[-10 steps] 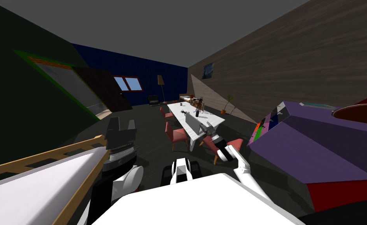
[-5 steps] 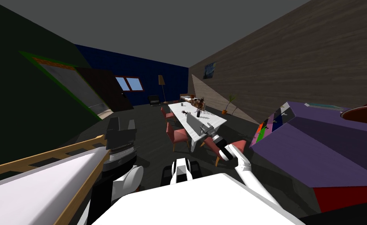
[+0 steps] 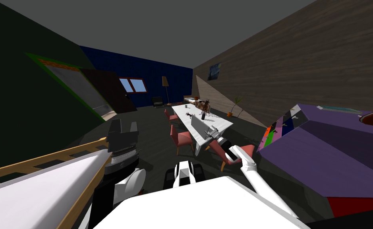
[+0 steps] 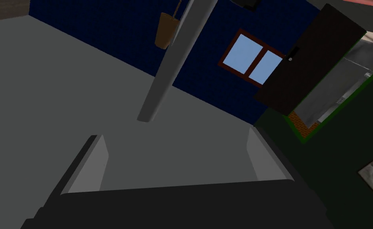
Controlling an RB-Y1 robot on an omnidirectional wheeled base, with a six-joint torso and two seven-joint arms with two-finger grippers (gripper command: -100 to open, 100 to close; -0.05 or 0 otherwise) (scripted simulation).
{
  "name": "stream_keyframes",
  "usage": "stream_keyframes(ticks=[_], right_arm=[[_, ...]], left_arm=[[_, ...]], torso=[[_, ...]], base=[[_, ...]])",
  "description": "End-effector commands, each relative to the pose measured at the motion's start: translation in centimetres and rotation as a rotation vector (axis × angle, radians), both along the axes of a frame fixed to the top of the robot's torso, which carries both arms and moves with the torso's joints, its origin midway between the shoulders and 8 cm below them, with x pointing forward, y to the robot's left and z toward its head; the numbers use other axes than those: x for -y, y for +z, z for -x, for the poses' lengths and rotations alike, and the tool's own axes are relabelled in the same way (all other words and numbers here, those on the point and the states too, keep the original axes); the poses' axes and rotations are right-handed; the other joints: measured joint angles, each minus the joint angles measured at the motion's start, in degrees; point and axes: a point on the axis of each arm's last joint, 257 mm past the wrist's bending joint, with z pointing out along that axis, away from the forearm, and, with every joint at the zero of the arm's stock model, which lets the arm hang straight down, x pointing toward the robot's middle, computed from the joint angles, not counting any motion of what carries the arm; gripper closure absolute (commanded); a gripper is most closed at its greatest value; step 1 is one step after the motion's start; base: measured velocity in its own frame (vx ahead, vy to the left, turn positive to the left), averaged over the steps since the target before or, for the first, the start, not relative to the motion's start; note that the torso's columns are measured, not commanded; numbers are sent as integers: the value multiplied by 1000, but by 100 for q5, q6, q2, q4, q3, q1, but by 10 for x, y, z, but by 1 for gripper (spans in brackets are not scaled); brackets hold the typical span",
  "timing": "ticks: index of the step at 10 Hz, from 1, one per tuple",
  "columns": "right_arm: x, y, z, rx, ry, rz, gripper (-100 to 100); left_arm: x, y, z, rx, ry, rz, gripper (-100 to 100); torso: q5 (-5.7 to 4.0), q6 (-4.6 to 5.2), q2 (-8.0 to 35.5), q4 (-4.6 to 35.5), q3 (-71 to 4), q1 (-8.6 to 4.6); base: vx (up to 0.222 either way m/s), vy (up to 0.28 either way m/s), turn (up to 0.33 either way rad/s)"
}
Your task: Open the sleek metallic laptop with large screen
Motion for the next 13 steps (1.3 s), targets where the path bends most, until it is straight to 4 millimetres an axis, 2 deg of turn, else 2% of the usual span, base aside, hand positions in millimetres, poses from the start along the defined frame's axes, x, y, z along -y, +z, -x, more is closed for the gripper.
stream_keyframes(ticks=[1,4,6,7,13], right_arm=[[15,-13,-3,-15,-14,130,-100],[30,-23,-6,-29,-24,249,-100],[28,-22,-5,-27,-22,226,-100],[27,-22,-5,-27,-22,225,100],[46,-26,-18,-96,-48,37,100]], left_arm=[[0,0,0,0,0,0,0],[0,0,0,0,0,0,0],[0,0,0,0,0,0,0],[0,0,0,0,0,0,0],[0,0,0,0,0,0,0]], torso=[[0,0,2,1,1,-1],[0,0,-2,-1,-1,0],[0,0,1,0,1,-2],[-1,0,4,1,2,-3],[-17,15,-33,-24,-17,-29]], base=[[22,20,14],[23,21,16],[6,5,3],[0,0,0],[-20,-70,69]])
